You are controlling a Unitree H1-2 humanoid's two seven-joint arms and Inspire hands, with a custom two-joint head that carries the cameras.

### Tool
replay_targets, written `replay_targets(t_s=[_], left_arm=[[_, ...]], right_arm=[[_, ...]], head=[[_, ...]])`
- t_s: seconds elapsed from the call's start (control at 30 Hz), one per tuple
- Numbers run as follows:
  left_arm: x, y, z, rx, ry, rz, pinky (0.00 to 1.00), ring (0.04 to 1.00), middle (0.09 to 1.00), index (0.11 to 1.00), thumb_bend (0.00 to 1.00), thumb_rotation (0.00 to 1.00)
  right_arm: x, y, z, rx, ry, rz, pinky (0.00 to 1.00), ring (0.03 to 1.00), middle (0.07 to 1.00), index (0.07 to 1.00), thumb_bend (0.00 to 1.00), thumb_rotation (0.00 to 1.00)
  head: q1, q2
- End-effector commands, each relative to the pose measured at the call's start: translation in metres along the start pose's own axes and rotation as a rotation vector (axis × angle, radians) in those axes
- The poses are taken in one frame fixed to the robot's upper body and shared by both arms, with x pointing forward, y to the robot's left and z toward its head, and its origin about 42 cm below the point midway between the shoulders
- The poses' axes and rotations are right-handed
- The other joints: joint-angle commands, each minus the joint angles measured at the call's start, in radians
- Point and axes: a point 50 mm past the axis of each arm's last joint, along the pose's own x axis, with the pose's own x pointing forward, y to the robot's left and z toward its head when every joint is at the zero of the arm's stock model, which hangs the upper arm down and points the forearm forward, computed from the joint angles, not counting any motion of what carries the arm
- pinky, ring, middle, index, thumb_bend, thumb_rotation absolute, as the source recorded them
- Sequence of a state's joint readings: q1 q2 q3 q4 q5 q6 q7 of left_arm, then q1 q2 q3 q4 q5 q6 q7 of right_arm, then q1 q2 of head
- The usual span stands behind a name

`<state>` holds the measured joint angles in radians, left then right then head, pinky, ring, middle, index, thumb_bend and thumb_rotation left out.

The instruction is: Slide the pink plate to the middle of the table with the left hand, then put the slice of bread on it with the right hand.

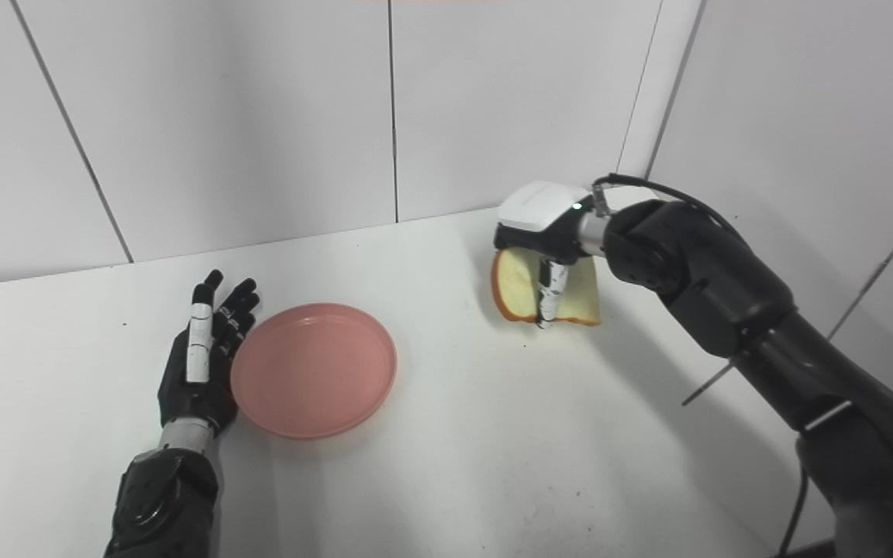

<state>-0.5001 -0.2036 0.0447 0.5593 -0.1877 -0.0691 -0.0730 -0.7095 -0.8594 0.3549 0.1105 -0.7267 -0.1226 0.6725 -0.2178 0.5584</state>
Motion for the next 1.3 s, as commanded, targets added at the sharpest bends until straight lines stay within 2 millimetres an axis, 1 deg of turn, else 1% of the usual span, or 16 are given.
replay_targets(t_s=[0.0, 0.07, 0.23, 0.33, 0.4, 0.47, 0.57, 0.6, 0.63, 0.8, 0.87, 0.97, 1.07, 1.13, 1.2, 1.27], left_arm=[[-0.013, 0.004, -0.032, -0.016, 0.126, 0.046, 0.99, 0.906, 0.861, 0.967, 0.84, 0.78], [-0.013, 0.000, -0.034, -0.016, 0.124, 0.042, 0.99, 0.911, 0.865, 0.963, 0.83, 0.78], [-0.013, -0.007, -0.038, 0.027, 0.126, 0.033, 0.96, 0.904, 0.867, 0.960, 0.82, 0.81], [-0.012, -0.012, -0.041, 0.039, 0.130, 0.040, 0.93, 0.882, 0.848, 0.956, 0.81, 0.82], [-0.011, -0.015, -0.043, 0.049, 0.131, 0.044, 0.92, 0.877, 0.843, 0.955, 0.81, 0.82], [-0.010, -0.018, -0.045, 0.062, 0.131, 0.042, 0.88, 0.863, 0.839, 0.950, 0.81, 0.84], [-0.008, -0.022, -0.048, 0.054, 0.131, 0.045, 0.87, 0.867, 0.837, 0.937, 0.80, 0.83], [-0.007, -0.024, -0.050, 0.050, 0.134, 0.049, 0.87, 0.869, 0.836, 0.936, 0.80, 0.83], [-0.006, -0.025, -0.051, 0.048, 0.135, 0.052, 0.86, 0.864, 0.816, 0.934, 0.79, 0.82], [-0.003, -0.031, -0.054, 0.034, 0.133, 0.059, 0.86, 0.856, 0.815, 0.915, 0.80, 0.80], [-0.002, -0.033, -0.054, 0.030, 0.133, 0.062, 0.86, 0.853, 0.818, 0.922, 0.79, 0.79], [-0.002, -0.034, -0.053, 0.032, 0.123, 0.061, 0.86, 0.851, 0.825, 0.928, 0.79, 0.78], [-0.003, -0.032, -0.052, 0.037, 0.109, 0.063, 0.84, 0.854, 0.844, 0.921, 0.80, 0.80], [-0.003, -0.031, -0.051, 0.030, 0.102, 0.066, 0.88, 0.868, 0.852, 0.927, 0.81, 0.81], [-0.003, -0.029, -0.050, 0.035, 0.098, 0.067, 0.90, 0.883, 0.859, 0.939, 0.81, 0.83], [-0.004, -0.026, -0.051, 0.042, 0.100, 0.067, 0.90, 0.885, 0.862, 0.939, 0.82, 0.82]], right_arm=[[-0.008, -0.040, 0.000, -0.048, -0.009, -0.080, 0.32, 0.385, 0.461, 0.489, 0.52, 0.16], [-0.004, -0.047, 0.009, -0.063, -0.020, -0.084, 0.33, 0.394, 0.471, 0.489, 0.52, 0.16], [0.005, -0.063, 0.031, -0.096, -0.078, -0.102, 0.31, 0.382, 0.465, 0.488, 0.52, 0.16], [0.010, -0.069, 0.043, -0.103, -0.118, -0.115, 0.31, 0.385, 0.468, 0.490, 0.52, 0.16], [0.013, -0.074, 0.049, -0.112, -0.139, -0.118, 0.32, 0.387, 0.468, 0.491, 0.52, 0.16], [0.018, -0.080, 0.057, -0.117, -0.176, -0.132, 0.33, 0.393, 0.473, 0.491, 0.52, 0.16], [0.025, -0.090, 0.069, -0.120, -0.220, -0.157, 0.31, 0.379, 0.469, 0.489, 0.52, 0.16], [0.029, -0.095, 0.074, -0.112, -0.230, -0.166, 0.31, 0.375, 0.467, 0.489, 0.52, 0.16], [0.032, -0.098, 0.078, -0.107, -0.237, -0.172, 0.33, 0.399, 0.485, 0.488, 0.52, 0.16], [0.046, -0.114, 0.101, -0.065, -0.293, -0.209, 0.32, 0.392, 0.471, 0.490, 0.52, 0.16], [0.049, -0.117, 0.106, -0.053, -0.302, -0.217, 0.29, 0.360, 0.457, 0.490, 0.52, 0.16], [0.056, -0.121, 0.120, -0.040, -0.334, -0.237, 0.30, 0.372, 0.467, 0.490, 0.52, 0.16], [0.062, -0.120, 0.131, -0.025, -0.354, -0.238, 0.31, 0.390, 0.481, 0.488, 0.52, 0.16], [0.065, -0.119, 0.138, -0.009, -0.354, -0.229, 0.34, 0.409, 0.490, 0.488, 0.52, 0.16], [0.067, -0.117, 0.142, 0.005, -0.359, -0.224, 0.34, 0.405, 0.489, 0.488, 0.52, 0.16], [0.070, -0.113, 0.148, 0.029, -0.374, -0.220, 0.33, 0.402, 0.485, 0.487, 0.52, 0.16]], head=[[0.016, 0.001], [0.040, 0.003], [0.097, 0.006], [0.142, 0.004], [0.166, 0.006], [0.182, 0.007], [0.200, 0.004], [0.219, 0.002], [0.219, 0.002], [0.259, -0.004], [0.273, -0.006], [0.295, -0.002], [0.297, 0.000], [0.302, 0.006], [0.302, 0.007], [0.299, 0.010]])
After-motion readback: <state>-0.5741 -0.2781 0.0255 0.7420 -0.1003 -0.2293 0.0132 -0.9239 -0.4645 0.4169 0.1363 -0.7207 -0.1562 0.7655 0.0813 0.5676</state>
